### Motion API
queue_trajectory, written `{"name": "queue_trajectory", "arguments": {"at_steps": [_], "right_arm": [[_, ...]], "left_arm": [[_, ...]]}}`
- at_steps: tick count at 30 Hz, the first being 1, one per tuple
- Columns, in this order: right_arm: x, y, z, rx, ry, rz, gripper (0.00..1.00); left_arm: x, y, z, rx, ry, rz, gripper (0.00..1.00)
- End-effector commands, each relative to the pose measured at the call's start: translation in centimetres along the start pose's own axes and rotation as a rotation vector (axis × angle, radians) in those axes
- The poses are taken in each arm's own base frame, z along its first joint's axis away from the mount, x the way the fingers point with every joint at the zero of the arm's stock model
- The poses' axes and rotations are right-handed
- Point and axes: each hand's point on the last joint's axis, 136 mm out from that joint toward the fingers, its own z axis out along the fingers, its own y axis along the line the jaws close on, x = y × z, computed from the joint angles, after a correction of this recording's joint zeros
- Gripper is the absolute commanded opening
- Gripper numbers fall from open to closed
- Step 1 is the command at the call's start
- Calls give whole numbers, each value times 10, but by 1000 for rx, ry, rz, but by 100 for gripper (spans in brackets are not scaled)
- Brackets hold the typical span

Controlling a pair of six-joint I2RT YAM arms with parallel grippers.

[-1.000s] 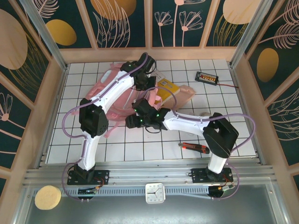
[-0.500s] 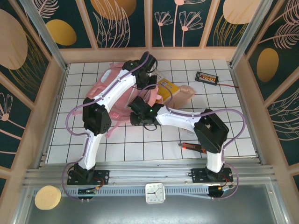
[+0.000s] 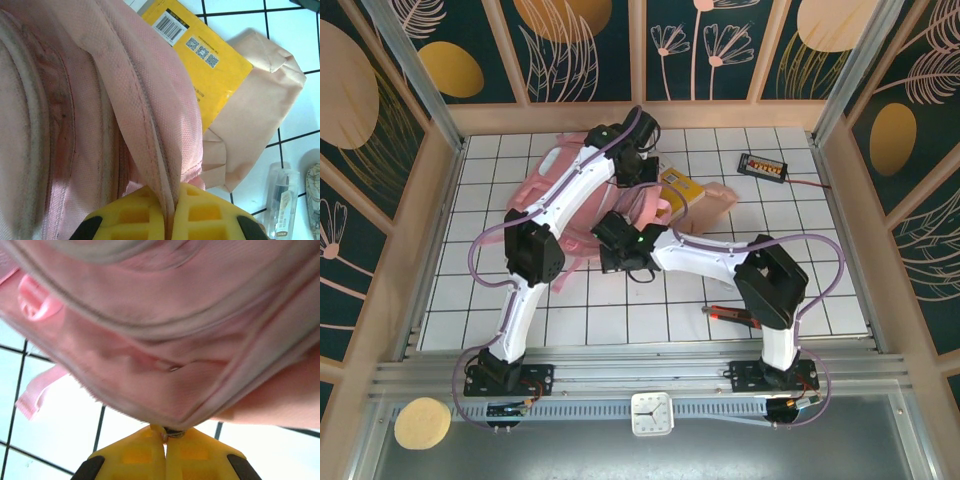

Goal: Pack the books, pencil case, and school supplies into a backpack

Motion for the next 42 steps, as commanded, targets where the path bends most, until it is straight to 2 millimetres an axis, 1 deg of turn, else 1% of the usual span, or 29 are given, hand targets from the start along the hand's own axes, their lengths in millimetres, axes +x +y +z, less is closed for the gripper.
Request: {"name": "queue_trajectory", "arguments": {"at_steps": [1,4,10,12,13,14,15,18,20,23,24,27,29,31,32,33,34,35,37,39,42], "right_arm": [[21,35,6,-79,79,-72,0],[19,57,12,-155,79,-103,0],[-8,97,26,-359,12,-100,0],[-16,115,29,-437,2,-92,0],[-17,122,29,-464,8,-95,0],[-16,130,29,-488,18,-106,0],[-13,133,28,-495,28,-117,0],[2,138,26,-537,60,-104,0],[7,150,21,-606,65,-119,0],[15,170,11,-660,88,-202,0],[18,173,8,-671,100,-220,0],[26,173,4,-669,126,-245,0],[26,170,4,-650,133,-243,0],[24,174,5,-665,136,-232,0],[22,178,8,-677,133,-229,3],[20,180,10,-676,131,-226,14],[17,178,15,-668,128,-217,27],[14,175,17,-663,132,-199,38],[11,161,13,-637,119,-172,51],[14,144,-1,-633,93,-159,59],[27,115,-38,-642,52,-176,67]], "left_arm": [[-22,-32,-20,131,-74,-72,0],[-24,-36,-22,156,-76,-92,0],[-26,-41,-32,178,-86,-115,0],[-27,-43,-35,188,-89,-124,0],[-28,-44,-36,192,-92,-124,0],[-28,-44,-36,191,-94,-125,0],[-28,-43,-36,189,-95,-124,0],[-28,-44,-32,192,-90,-128,0],[-29,-45,-32,198,-95,-131,0],[-36,-43,-33,195,-116,-133,0],[-38,-41,-33,196,-118,-138,0],[-42,-38,-31,191,-129,-146,0],[-42,-41,-31,200,-129,-153,0],[-43,-44,-31,214,-128,-161,0],[-43,-47,-32,220,-131,-163,0],[-44,-49,-34,230,-134,-150,0],[-45,-46,-38,209,-145,-150,0],[-44,-46,-40,206,-147,-141,0],[-39,-45,-40,211,-128,-133,0],[-33,-44,-39,205,-109,-126,0],[-29,-40,-45,189,-114,-103,0]]}}
